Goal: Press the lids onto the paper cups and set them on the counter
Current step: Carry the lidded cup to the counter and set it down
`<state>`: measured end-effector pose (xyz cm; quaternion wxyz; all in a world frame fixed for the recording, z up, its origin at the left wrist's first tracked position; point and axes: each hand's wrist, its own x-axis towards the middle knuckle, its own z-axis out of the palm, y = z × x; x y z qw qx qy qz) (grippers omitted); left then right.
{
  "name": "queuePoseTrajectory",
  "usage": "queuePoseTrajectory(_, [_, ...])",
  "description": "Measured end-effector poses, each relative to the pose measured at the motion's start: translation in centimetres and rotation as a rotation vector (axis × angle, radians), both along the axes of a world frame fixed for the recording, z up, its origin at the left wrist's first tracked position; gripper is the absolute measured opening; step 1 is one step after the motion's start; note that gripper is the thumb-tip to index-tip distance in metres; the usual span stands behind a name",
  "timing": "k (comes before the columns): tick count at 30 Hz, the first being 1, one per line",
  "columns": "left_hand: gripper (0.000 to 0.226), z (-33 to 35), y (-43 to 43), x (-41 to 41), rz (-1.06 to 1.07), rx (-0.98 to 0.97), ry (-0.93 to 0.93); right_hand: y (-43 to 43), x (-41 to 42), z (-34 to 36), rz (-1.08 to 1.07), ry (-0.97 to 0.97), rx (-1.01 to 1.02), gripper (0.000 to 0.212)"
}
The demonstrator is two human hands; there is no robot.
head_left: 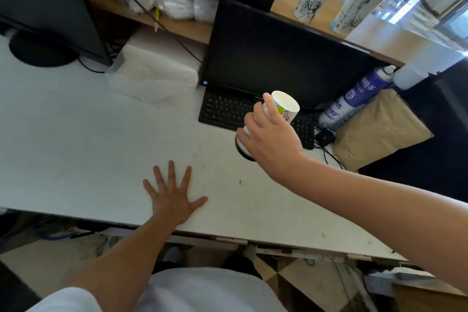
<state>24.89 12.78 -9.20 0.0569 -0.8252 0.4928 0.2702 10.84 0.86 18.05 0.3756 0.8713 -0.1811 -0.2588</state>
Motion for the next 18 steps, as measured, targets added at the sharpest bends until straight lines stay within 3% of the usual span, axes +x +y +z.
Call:
queuePoseTrajectory(5, [0.103, 0.2, 0.0, 0.0, -0.002, 0.006, -0.001, 0.3, 0.2, -0.2, -0.028, -0.044, 0.014, 0.063])
queuePoseTrajectory(9, [0.103, 0.1, 0.1, 0.1, -0.002, 0.002, 0.007, -0.9, -0.7, 0.4, -0.21, -0.267, 0.133, 0.08])
queuePoseTrajectory(12, [0.103, 0.0, 0.1, 0.1, -0.002, -0.007, 0.005, -2.5, -2.3, 0.5, -0.424, -0.718, 0.379, 0.078])
queuePoseTrajectory(18, [0.1, 0.2, 0.1, 0.3, -0.019, 0.026, -0.012, -4.1, -5.1, -0.2, -0.847, -1.651, 1.125, 0.083])
